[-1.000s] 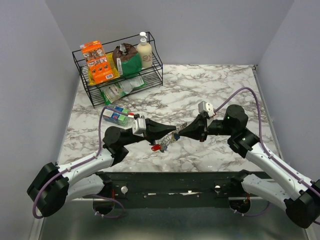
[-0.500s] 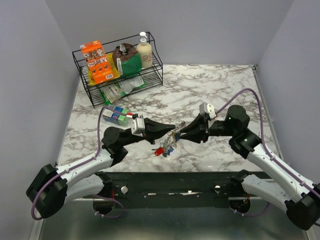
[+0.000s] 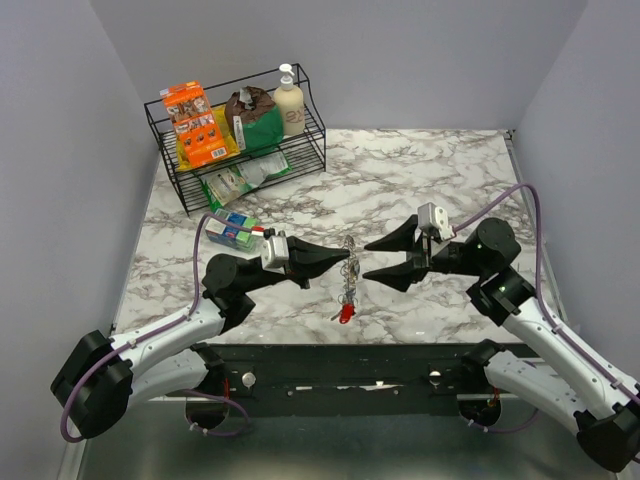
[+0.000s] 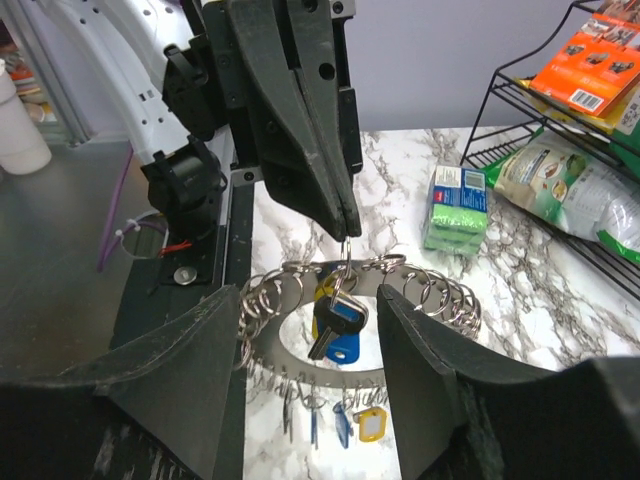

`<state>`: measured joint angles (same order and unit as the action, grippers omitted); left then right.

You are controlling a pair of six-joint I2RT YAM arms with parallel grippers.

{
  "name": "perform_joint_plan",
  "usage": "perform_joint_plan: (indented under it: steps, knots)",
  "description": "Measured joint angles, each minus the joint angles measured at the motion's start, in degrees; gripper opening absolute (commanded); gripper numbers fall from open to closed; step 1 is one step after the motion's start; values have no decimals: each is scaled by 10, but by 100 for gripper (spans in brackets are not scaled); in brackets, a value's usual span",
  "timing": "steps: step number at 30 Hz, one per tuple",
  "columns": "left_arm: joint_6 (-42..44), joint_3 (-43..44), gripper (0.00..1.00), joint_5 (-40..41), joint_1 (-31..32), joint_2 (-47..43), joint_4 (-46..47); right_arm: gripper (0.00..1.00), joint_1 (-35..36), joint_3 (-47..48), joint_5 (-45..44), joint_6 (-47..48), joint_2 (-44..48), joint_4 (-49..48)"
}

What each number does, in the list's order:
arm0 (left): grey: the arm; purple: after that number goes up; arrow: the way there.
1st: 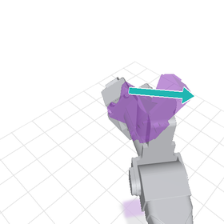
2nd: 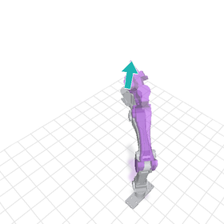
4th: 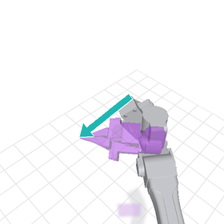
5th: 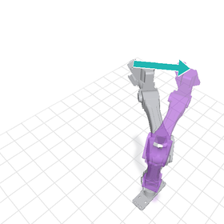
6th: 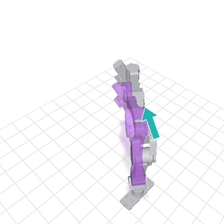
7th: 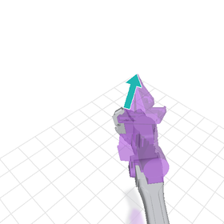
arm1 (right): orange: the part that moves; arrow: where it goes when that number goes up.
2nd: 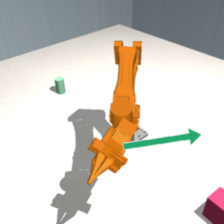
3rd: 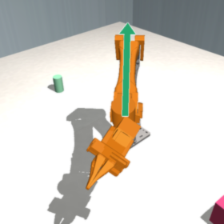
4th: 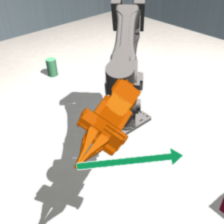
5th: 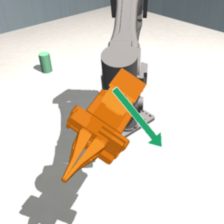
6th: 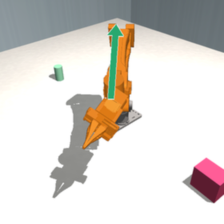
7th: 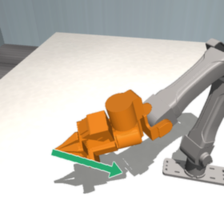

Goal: Put the keys on the keyring

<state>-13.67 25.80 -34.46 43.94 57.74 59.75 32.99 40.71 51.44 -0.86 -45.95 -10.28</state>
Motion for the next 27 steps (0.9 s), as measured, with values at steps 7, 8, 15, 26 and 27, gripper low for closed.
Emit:
perform_joint_plan:
  steps: [7,8,15,26,27]
  knots:
    - [0,0,0,-4,0,0,-4,57,0,-3,1,-50,-42,-66]
    - [0,0,0,-5,0,0,-4,55,0,-3,1,-56,-47,-71]
    - [-1,0,0,-9,0,0,-4,49,0,-4,8,-82,-71,-102]
    - [-6,0,0,-12,0,0,-3,8,1,-4,32,-92,-96,-122]
    - [-7,0,0,-13,0,0,-3,3,1,-4,34,-93,-97,-122]
